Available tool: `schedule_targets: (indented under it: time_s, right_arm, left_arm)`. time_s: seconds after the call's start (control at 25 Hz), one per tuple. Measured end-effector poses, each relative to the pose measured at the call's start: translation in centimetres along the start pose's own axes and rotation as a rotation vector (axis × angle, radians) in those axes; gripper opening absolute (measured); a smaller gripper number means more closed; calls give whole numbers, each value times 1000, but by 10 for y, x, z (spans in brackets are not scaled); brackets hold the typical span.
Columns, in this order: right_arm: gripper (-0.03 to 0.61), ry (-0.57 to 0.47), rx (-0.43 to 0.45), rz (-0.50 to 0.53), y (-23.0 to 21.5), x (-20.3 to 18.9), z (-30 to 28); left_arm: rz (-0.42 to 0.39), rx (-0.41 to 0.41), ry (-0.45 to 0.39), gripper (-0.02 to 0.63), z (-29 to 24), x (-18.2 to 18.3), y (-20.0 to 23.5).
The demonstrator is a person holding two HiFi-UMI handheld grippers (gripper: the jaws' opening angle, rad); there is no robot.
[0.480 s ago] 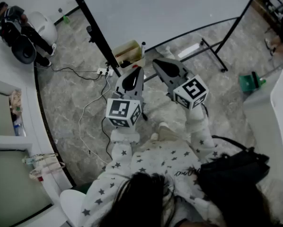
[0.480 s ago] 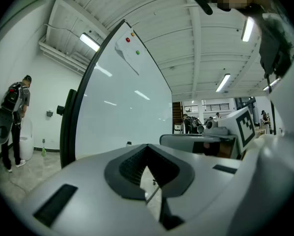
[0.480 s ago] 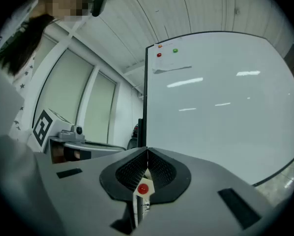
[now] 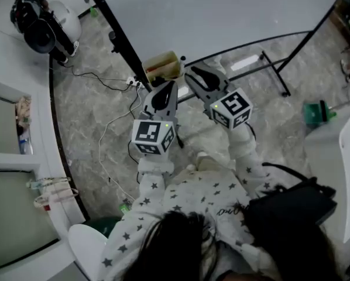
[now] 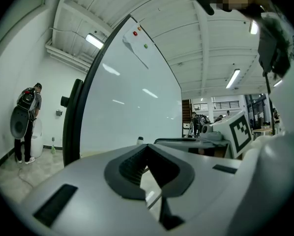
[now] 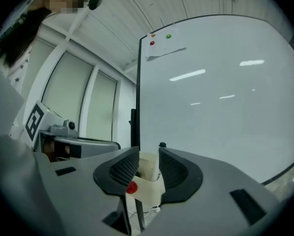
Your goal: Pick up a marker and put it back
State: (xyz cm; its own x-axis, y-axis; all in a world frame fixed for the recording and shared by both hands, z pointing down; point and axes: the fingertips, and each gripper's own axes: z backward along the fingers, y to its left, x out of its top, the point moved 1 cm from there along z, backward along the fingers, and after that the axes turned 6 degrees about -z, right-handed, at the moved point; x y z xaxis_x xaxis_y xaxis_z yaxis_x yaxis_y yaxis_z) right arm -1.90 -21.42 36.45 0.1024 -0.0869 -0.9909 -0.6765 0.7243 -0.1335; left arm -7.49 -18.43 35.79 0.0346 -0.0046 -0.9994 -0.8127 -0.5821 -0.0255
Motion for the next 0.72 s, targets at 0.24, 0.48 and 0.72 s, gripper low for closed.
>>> schedule_targets:
  time_s: [0.24,0.48,0.72]
  right_arm:
    - [189,-1,37,-74,-16,-21,-22]
    - [192,-7,78,-93,-21,-32,-42]
    - [192,-8,88,-102,-26,-25,-55]
  left_arm:
    - [-8,40,17,0,-7,-16,7]
    - [-6,81,29,0,-9,-31,14]
    - [-4,115,38,0,-10,-27,17]
